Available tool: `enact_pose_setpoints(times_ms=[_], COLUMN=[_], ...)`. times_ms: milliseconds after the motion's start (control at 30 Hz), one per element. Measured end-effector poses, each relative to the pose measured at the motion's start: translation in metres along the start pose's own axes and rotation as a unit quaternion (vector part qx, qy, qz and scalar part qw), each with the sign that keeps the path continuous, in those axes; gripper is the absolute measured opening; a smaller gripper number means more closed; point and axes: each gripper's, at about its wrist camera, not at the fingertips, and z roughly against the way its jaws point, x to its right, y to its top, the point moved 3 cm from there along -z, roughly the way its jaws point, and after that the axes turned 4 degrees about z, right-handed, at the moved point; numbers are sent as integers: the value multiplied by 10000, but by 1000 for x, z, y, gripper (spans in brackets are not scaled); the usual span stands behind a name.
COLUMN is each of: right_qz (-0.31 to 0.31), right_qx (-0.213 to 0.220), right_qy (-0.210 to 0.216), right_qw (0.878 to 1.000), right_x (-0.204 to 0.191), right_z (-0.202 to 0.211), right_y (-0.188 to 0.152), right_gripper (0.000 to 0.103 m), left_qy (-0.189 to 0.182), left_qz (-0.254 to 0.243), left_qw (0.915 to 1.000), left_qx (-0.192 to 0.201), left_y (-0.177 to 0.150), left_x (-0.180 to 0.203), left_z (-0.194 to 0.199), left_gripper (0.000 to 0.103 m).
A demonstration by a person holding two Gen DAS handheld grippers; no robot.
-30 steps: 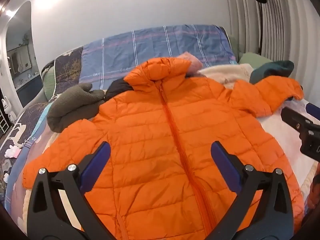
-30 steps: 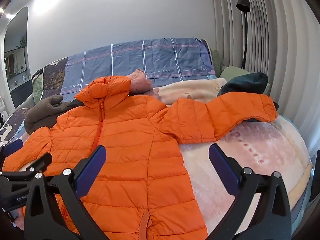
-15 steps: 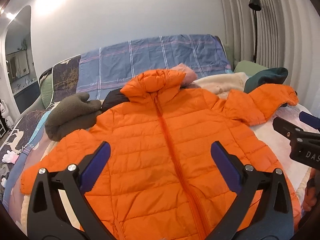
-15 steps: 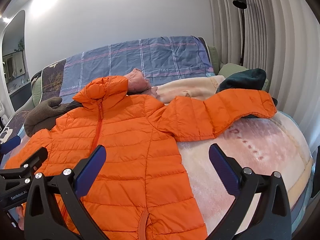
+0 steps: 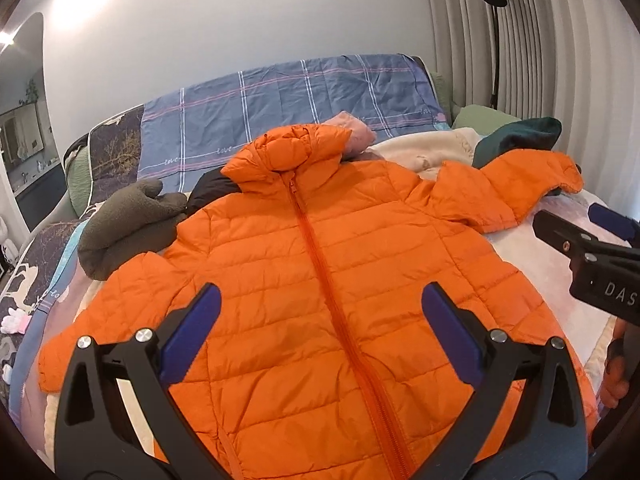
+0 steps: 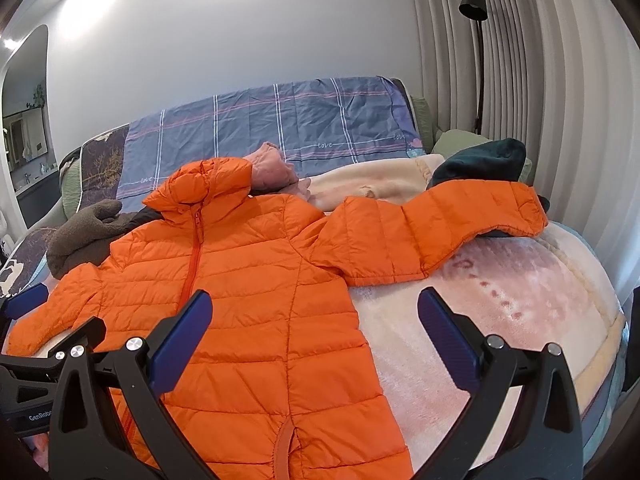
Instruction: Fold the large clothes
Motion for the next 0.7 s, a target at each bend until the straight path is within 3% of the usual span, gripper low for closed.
enact_pose_setpoints(times_ms=[700], right_qz=[63], right_qx=[-39], right_qy=[116], right_qw=[9999], right_x=[-2], right_z=[0], right_y=[2], right_gripper=[102], left_qy=[-89], left_qz=[-11], left_qw=[9999], left_qx=[-93], left_y=[-1], left_x=[2], left_z=[-2], left_gripper=[101])
